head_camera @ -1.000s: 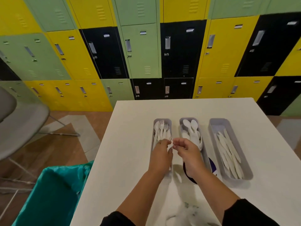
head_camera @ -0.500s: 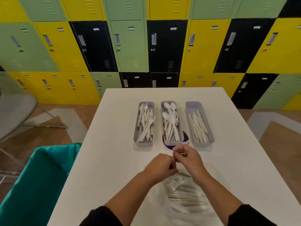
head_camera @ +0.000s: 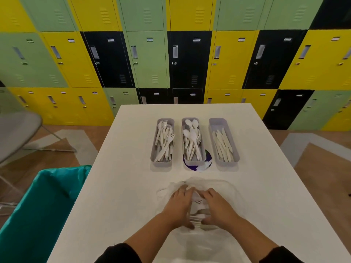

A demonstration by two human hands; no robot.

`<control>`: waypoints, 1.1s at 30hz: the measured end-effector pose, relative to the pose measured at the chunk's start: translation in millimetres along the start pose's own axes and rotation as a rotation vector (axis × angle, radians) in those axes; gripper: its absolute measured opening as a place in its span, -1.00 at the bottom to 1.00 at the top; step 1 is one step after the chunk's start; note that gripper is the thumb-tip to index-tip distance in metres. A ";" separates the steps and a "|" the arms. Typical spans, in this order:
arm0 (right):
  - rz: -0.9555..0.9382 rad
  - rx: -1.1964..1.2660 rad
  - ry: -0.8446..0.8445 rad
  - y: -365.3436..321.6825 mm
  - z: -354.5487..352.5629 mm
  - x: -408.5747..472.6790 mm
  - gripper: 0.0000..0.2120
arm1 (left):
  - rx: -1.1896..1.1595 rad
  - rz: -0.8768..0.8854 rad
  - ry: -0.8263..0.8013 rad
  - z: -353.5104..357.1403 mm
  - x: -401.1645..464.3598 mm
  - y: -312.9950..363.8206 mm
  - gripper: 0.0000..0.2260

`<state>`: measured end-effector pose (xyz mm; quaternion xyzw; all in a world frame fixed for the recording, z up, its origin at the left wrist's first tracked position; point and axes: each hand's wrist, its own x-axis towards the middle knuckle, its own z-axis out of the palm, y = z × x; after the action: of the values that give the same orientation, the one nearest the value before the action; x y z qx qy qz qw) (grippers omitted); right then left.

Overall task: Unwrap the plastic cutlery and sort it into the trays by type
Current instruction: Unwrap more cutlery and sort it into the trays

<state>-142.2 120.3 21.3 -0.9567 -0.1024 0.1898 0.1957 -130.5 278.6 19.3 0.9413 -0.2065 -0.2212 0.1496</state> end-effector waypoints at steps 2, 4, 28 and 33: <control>0.005 -0.088 -0.006 1.4 5.2 0.7 -0.17 | 0.024 -0.018 -0.034 2.7 1.1 -4.7 0.06; -0.003 -0.110 0.010 2.2 9.4 -0.6 -0.19 | 0.047 -0.026 -0.045 2.9 0.9 -7.2 0.07; -0.300 -0.188 0.114 16.3 31.7 -25.1 -0.33 | -0.036 -0.111 -0.087 -5.0 -1.1 -8.2 -0.12; -0.205 -0.290 0.079 1.9 29.3 -18.0 -0.36 | -0.089 -0.097 -0.085 -5.0 0.0 -5.7 -0.06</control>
<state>-170.1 123.5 1.4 -0.9661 -0.2181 0.1143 0.0779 -126.3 284.5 21.5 0.9324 -0.1566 -0.2768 0.1716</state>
